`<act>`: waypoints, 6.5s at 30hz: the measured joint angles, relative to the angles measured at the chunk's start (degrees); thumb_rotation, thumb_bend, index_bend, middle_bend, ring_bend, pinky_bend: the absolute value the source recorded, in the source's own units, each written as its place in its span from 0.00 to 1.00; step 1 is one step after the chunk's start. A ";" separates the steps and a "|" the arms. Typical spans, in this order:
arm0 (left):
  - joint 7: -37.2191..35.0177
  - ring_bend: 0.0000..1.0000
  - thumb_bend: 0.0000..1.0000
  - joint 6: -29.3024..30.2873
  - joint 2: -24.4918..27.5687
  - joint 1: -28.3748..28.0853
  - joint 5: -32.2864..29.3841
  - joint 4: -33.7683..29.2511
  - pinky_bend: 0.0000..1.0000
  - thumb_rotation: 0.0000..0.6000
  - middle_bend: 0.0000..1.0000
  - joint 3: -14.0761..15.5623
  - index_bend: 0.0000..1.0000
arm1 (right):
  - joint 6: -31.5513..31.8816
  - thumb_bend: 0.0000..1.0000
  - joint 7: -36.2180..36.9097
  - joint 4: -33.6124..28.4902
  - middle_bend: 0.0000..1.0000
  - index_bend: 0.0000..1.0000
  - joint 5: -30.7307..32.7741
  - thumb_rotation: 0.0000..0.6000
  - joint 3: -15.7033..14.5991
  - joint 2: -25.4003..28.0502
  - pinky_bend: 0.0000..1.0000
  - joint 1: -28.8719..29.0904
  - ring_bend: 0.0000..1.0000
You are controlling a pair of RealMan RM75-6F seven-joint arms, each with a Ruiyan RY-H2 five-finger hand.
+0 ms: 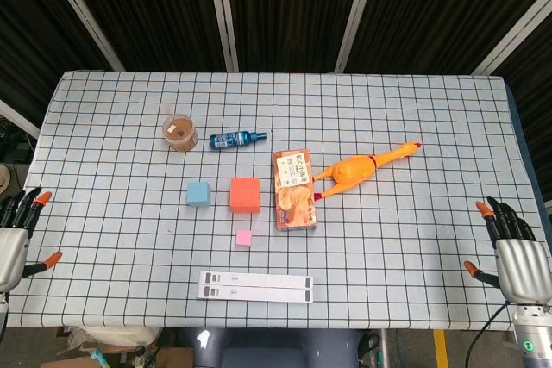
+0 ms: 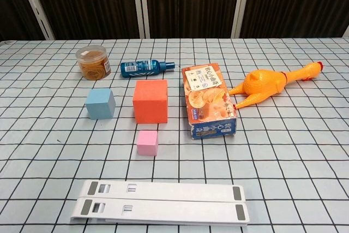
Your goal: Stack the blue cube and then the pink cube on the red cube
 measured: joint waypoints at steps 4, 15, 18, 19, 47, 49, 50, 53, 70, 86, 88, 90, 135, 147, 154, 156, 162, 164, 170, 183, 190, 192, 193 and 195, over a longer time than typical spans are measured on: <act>0.33 0.00 0.17 -1.09 -0.55 -0.61 -0.32 0.18 0.06 1.00 0.04 -0.05 0.07 | 0.12 0.16 0.34 -0.04 0.07 0.10 -0.09 1.00 0.02 0.15 0.21 -0.07 0.10; 1.49 0.25 0.17 -5.03 -1.52 -3.59 -1.70 -0.81 0.26 1.00 0.29 -1.33 0.07 | -0.37 0.16 1.17 0.01 0.07 0.10 -0.46 1.00 -0.24 0.12 0.21 0.08 0.10; 3.48 0.49 0.17 -5.58 -1.72 -4.76 -2.56 -1.59 0.47 1.00 0.66 -2.52 0.10 | -0.52 0.16 1.15 -0.06 0.07 0.10 -0.53 1.00 -0.30 0.12 0.21 0.14 0.10; 3.94 0.56 0.17 -5.88 -1.93 -5.34 -3.03 -1.91 0.53 1.00 0.74 -3.08 0.13 | -0.56 0.16 1.17 -0.08 0.07 0.10 -0.54 1.00 -0.32 0.12 0.21 0.16 0.10; 34.43 0.76 0.09 -21.51 -13.83 -25.49 -38.44 -8.56 0.77 1.00 0.95 -11.06 0.26 | -3.21 0.16 0.65 0.82 0.07 0.10 0.56 1.00 -0.60 -0.56 0.21 1.16 0.10; 34.37 0.76 0.09 -21.78 -15.20 -26.94 -41.40 -8.99 0.77 1.00 0.95 -12.07 0.26 | -3.27 0.16 0.87 0.90 0.07 0.10 0.69 1.00 -0.56 -0.54 0.21 1.17 0.10; 34.44 0.76 0.09 -21.84 -15.75 -27.63 -42.58 -9.11 0.77 1.00 0.95 -12.44 0.25 | -3.29 0.16 1.05 0.97 0.07 0.10 0.74 1.00 -0.53 -0.51 0.21 1.18 0.10; 35.86 0.76 0.09 -21.32 -17.75 -30.12 -45.70 -8.93 0.77 1.00 0.95 -13.17 0.24 | -3.35 0.16 1.29 1.14 0.07 0.10 0.73 1.00 -0.57 -0.49 0.21 1.19 0.10; 41.87 0.76 0.17 -15.74 -25.52 -39.81 -55.48 -5.37 0.78 1.00 0.95 -15.17 0.31 | -3.78 0.16 2.62 1.35 0.07 0.10 0.86 1.00 -0.66 -0.28 0.21 1.35 0.10; 42.00 0.76 0.19 -16.95 -26.42 -42.44 -59.28 -0.81 0.78 1.00 0.94 -13.81 0.31 | -5.00 0.16 1.50 1.42 0.07 0.10 1.40 1.00 -0.88 -0.87 0.21 1.87 0.10; 42.05 0.76 0.19 -17.17 -26.78 -42.95 -59.52 -0.35 0.78 1.00 0.94 -13.72 0.31 | -5.02 0.16 1.49 1.43 0.07 0.10 1.47 1.00 -0.84 -0.89 0.21 1.89 0.10; 42.16 0.76 0.19 -17.33 -27.11 -43.36 -59.81 0.01 0.78 1.00 0.94 -13.65 0.31 | -5.04 0.16 1.47 1.43 0.07 0.10 1.59 1.00 -0.83 -0.89 0.21 1.88 0.10; 41.64 0.76 0.29 -17.08 -30.40 -46.33 -60.82 4.24 0.78 1.00 0.93 -12.25 0.37 | -5.87 0.16 2.76 1.60 0.07 0.10 1.87 1.00 -1.09 -0.84 0.21 2.23 0.10; 42.04 0.76 0.31 -16.65 -30.11 -46.63 -60.92 3.43 0.78 1.00 0.93 -12.37 0.36 | -5.99 0.16 2.55 1.62 0.07 0.10 2.05 1.00 -1.09 -0.92 0.21 2.29 0.10; 42.21 0.76 0.31 -16.40 -29.40 -46.78 -61.15 2.05 0.78 1.00 0.93 -12.68 0.36 | -5.91 0.16 2.68 1.66 0.07 0.10 1.95 1.00 -1.11 -0.94 0.21 2.29 0.10; 42.31 0.76 0.31 -16.25 -29.05 -46.84 -61.25 1.36 0.78 1.00 0.93 -12.86 0.36 | -5.90 0.16 2.67 1.66 0.07 0.10 1.94 1.00 -1.11 -0.95 0.21 2.30 0.10; 43.22 0.76 0.31 -15.00 -27.33 -47.31 -61.44 -2.47 0.78 1.00 0.93 -13.75 0.36 | -5.87 0.16 2.67 1.59 0.07 0.10 1.87 1.00 -1.12 -0.93 0.21 2.31 0.10; 43.67 0.76 0.31 -14.30 -26.60 -47.61 -61.66 -4.40 0.78 1.00 0.93 -14.37 0.36 | -5.78 0.16 2.66 1.48 0.07 0.10 1.76 1.00 -1.13 -0.88 0.21 2.30 0.10; 45.61 0.76 0.31 -12.06 -24.68 -49.06 -63.30 -9.86 0.77 1.00 0.93 -16.69 0.36 | -5.40 0.16 2.87 1.39 0.07 0.10 1.59 1.00 -1.12 -0.82 0.21 2.17 0.10; 52.18 0.76 0.31 -5.57 -23.84 -55.20 -70.35 -15.92 0.77 1.00 0.93 -21.19 0.36 | -5.00 0.16 3.98 1.63 0.07 0.10 1.53 1.00 -1.00 -0.57 0.21 1.97 0.10; 54.23 0.76 0.31 -3.31 -26.18 -58.55 -73.01 -15.17 0.77 1.00 0.93 -22.48 0.36 | -5.12 0.16 4.31 1.98 0.07 0.10 1.72 1.00 -0.92 -0.60 0.21 1.98 0.10; 54.51 0.76 0.31 -2.72 -27.00 -59.25 -73.53 -14.69 0.77 1.00 0.93 -22.72 0.36 | -5.11 0.16 4.44 2.06 0.07 0.10 1.76 1.00 -0.90 -0.60 0.21 1.97 0.10; 54.67 0.76 0.31 -2.38 -27.55 -59.66 -73.88 -14.37 0.77 1.00 0.93 -22.82 0.36 | -5.09 0.16 4.52 2.09 0.07 0.10 1.77 1.00 -0.89 -0.60 0.21 1.96 0.10; 54.93 0.76 0.31 -1.95 -28.29 -60.20 -74.41 -13.86 0.77 1.00 0.93 -22.92 0.36 | -5.02 0.16 4.73 2.19 0.07 0.10 1.80 1.00 -0.85 -0.59 0.21 1.92 0.10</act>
